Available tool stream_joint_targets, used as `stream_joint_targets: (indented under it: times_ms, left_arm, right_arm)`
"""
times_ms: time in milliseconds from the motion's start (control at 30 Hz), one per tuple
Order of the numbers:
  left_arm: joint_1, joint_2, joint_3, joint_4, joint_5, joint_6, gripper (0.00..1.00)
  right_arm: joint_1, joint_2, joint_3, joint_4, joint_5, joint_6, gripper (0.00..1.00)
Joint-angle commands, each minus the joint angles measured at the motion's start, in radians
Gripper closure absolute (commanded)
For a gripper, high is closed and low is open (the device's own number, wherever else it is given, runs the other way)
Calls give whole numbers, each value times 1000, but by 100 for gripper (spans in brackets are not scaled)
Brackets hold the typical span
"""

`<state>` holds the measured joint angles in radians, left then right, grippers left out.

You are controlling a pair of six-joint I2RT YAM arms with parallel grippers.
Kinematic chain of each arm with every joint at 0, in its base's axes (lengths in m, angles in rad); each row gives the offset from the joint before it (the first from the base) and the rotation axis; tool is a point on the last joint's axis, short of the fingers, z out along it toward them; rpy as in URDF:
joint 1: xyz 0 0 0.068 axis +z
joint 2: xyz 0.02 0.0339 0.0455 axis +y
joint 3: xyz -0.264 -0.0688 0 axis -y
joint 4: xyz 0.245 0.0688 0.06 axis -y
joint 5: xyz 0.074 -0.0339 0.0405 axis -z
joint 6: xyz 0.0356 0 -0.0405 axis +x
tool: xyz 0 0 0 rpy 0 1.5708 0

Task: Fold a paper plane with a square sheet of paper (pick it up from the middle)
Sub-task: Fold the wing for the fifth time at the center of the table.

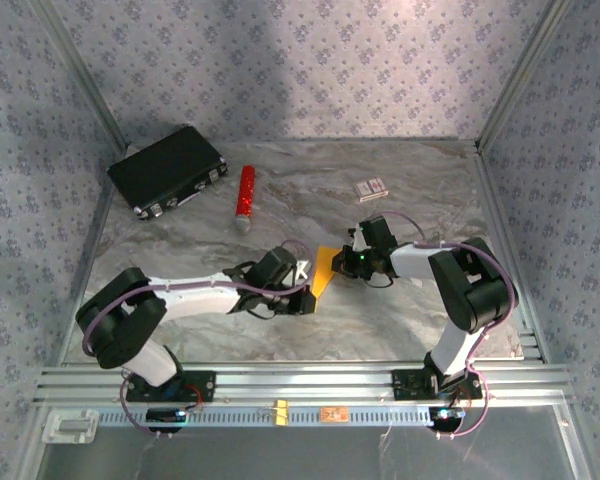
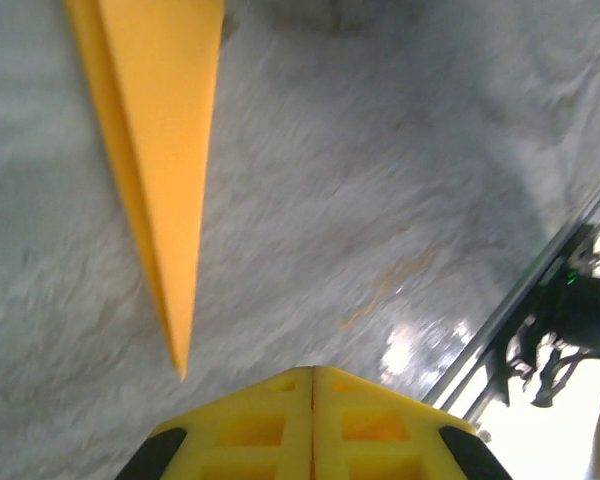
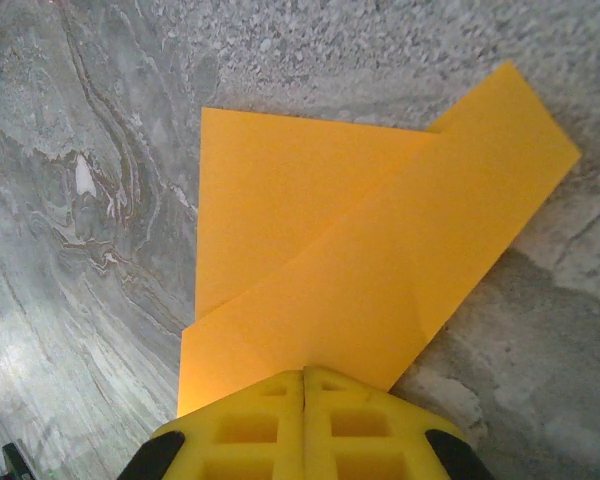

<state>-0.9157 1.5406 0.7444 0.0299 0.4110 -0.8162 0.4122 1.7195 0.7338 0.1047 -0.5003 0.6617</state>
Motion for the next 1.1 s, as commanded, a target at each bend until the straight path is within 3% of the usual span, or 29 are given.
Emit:
stream_joint_targets:
  times_ms: [0, 233, 400, 1067]
  left_arm:
    - [41, 32, 73, 2, 21, 31, 93]
    - [68, 243, 279, 7, 55, 67, 93]
    - [68, 322, 283, -21, 6, 66, 93]
    - [-29, 230, 89, -123, -76, 77, 94]
  right_arm:
    - [-7, 42, -20, -127, 137, -25, 97]
    - [-1, 46, -11, -125, 132, -25, 97]
    - [-1, 35, -6, -138, 135, -25, 97]
    - [-12, 30, -28, -137, 144, -63, 97]
